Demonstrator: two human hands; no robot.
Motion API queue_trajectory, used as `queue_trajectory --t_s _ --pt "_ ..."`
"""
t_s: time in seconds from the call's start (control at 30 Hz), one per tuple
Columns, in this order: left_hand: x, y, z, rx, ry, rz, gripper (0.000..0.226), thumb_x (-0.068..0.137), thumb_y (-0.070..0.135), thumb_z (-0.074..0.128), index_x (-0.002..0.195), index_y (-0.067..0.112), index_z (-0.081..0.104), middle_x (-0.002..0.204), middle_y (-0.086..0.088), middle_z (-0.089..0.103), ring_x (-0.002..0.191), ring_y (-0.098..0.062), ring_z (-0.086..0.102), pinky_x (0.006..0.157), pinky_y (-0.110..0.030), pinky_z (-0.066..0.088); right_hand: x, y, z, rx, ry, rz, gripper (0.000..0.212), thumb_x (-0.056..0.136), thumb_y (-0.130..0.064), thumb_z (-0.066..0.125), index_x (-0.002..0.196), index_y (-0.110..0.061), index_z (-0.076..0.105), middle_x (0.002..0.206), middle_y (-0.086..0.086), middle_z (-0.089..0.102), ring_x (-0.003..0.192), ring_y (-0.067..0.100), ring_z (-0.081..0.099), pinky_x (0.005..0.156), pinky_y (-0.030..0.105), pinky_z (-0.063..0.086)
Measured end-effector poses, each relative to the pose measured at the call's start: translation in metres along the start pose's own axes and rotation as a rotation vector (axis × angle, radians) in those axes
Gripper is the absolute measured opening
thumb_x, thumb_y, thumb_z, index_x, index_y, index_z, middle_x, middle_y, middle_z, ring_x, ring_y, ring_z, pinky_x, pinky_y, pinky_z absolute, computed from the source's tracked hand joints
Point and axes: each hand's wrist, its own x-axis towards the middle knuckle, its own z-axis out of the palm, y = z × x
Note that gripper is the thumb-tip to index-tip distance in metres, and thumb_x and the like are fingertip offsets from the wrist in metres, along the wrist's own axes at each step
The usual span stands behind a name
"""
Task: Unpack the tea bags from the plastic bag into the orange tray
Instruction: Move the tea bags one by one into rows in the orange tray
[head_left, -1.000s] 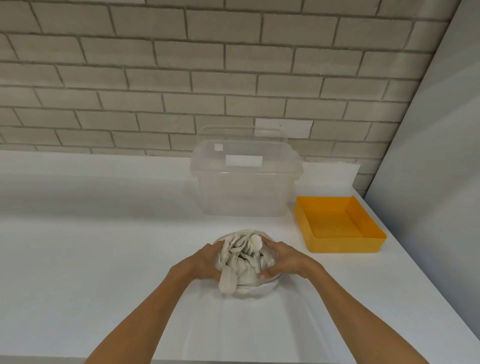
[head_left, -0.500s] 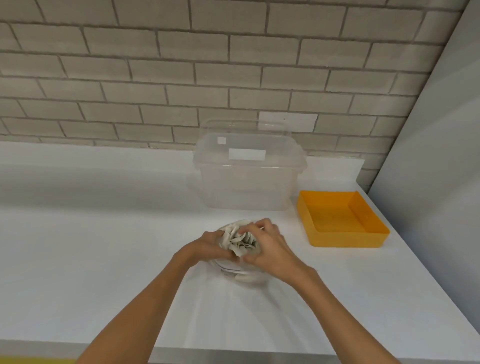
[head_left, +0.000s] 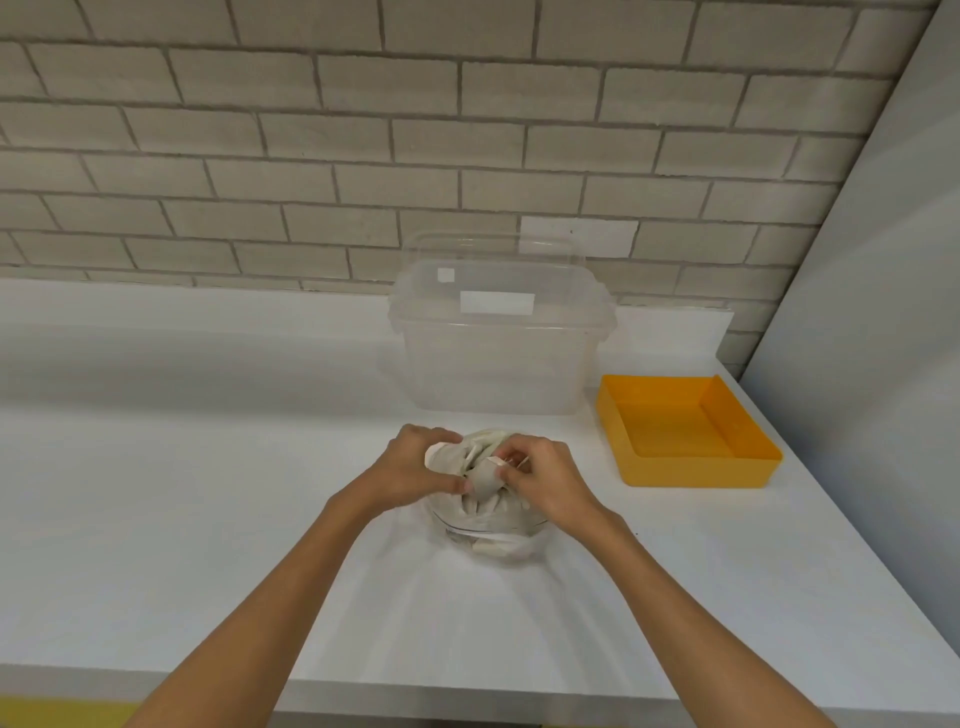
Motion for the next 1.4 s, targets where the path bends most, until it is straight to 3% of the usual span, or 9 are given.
queue_trajectory --t_s 0.27,0.4,0.6,0.67,0.77,0.9,1.0,1.13,1.4 --pt "0.002 0.022 0.011 -0.058 0.080 0.151 0.028 0.079 0.023 0.077 0.106 0.023 0.069 0.093 0.005 0.070 0.086 -0.008 0.064 0.073 -0.009 0.044 0.010 -0.012 -0.016 0.148 -0.011 -0.029 0.018 0.085 -0.004 0.064 0.097 -0.016 0.069 0.079 -0.003 0.067 0.070 0.003 0.061 0.063 0.007 0.045" --pt "0.002 0.017 0.013 -0.111 0.149 0.121 0.009 0.085 0.018 0.071 0.093 0.016 0.074 0.085 0.000 0.073 0.084 -0.010 0.067 0.072 -0.012 0.047 0.015 -0.011 -0.031 0.138 0.028 -0.015 0.028 0.085 0.007 0.053 0.096 -0.015 0.066 0.079 0.002 0.069 0.071 0.011 0.065 0.068 0.017 0.051" --pt "-0.002 0.010 0.007 -0.161 0.172 0.108 0.003 0.087 0.020 0.070 0.087 0.020 0.073 0.084 0.003 0.073 0.084 -0.008 0.067 0.073 -0.010 0.048 0.026 0.009 -0.034 0.051 0.088 0.170 0.018 0.090 0.000 0.053 0.095 -0.011 0.066 0.091 0.013 0.069 0.079 0.020 0.065 0.055 0.013 0.038" --pt "-0.002 0.009 0.006 -0.164 0.183 0.099 0.005 0.087 0.020 0.069 0.088 0.018 0.073 0.081 0.002 0.073 0.081 -0.009 0.067 0.075 -0.015 0.050 0.026 0.012 -0.029 0.041 0.080 0.222 0.009 0.092 -0.013 0.058 0.090 -0.010 0.067 0.093 0.010 0.069 0.081 0.020 0.063 0.056 0.015 0.039" --pt "-0.003 0.009 0.003 -0.186 0.185 0.102 0.007 0.088 0.020 0.068 0.087 0.016 0.073 0.073 0.005 0.069 0.069 -0.004 0.063 0.067 -0.009 0.046 0.025 0.009 -0.020 0.038 0.039 0.264 0.021 0.088 -0.026 0.068 0.090 -0.005 0.070 0.086 0.004 0.066 0.079 0.015 0.059 0.067 0.023 0.042" --pt "-0.002 0.010 -0.001 -0.193 0.175 0.124 0.010 0.089 0.025 0.067 0.086 0.017 0.073 0.077 0.000 0.070 0.071 -0.008 0.062 0.070 -0.015 0.046 0.024 0.000 -0.013 0.013 0.029 0.281 0.011 0.086 -0.014 0.069 0.083 -0.003 0.070 0.088 0.008 0.067 0.080 0.015 0.058 0.069 0.023 0.042" --pt "-0.001 0.012 -0.006 -0.194 0.150 0.143 0.011 0.089 0.025 0.066 0.086 0.017 0.073 0.079 -0.005 0.071 0.072 -0.011 0.063 0.071 -0.017 0.047 0.023 -0.004 -0.021 0.030 0.047 0.279 0.012 0.086 -0.011 0.067 0.075 -0.010 0.063 0.083 0.007 0.065 0.075 0.018 0.062 0.059 0.019 0.043" --pt "0.003 0.017 -0.015 -0.192 0.123 0.192 0.010 0.089 0.024 0.066 0.087 0.018 0.073 0.078 -0.005 0.071 0.071 -0.009 0.064 0.068 -0.010 0.046 0.017 -0.013 -0.041 0.053 0.089 0.250 0.007 0.088 -0.012 0.065 0.084 -0.008 0.062 0.078 0.007 0.067 0.062 0.017 0.066 0.057 0.019 0.047" --pt "0.016 0.048 -0.022 -0.254 0.107 0.311 0.010 0.090 0.012 0.064 0.093 0.011 0.073 0.078 -0.007 0.072 0.068 -0.012 0.068 0.066 -0.015 0.050 -0.001 -0.010 -0.085 0.061 0.158 0.228 0.008 0.087 -0.008 0.064 0.082 -0.013 0.062 0.073 0.013 0.071 0.063 0.015 0.066 0.056 0.021 0.045"
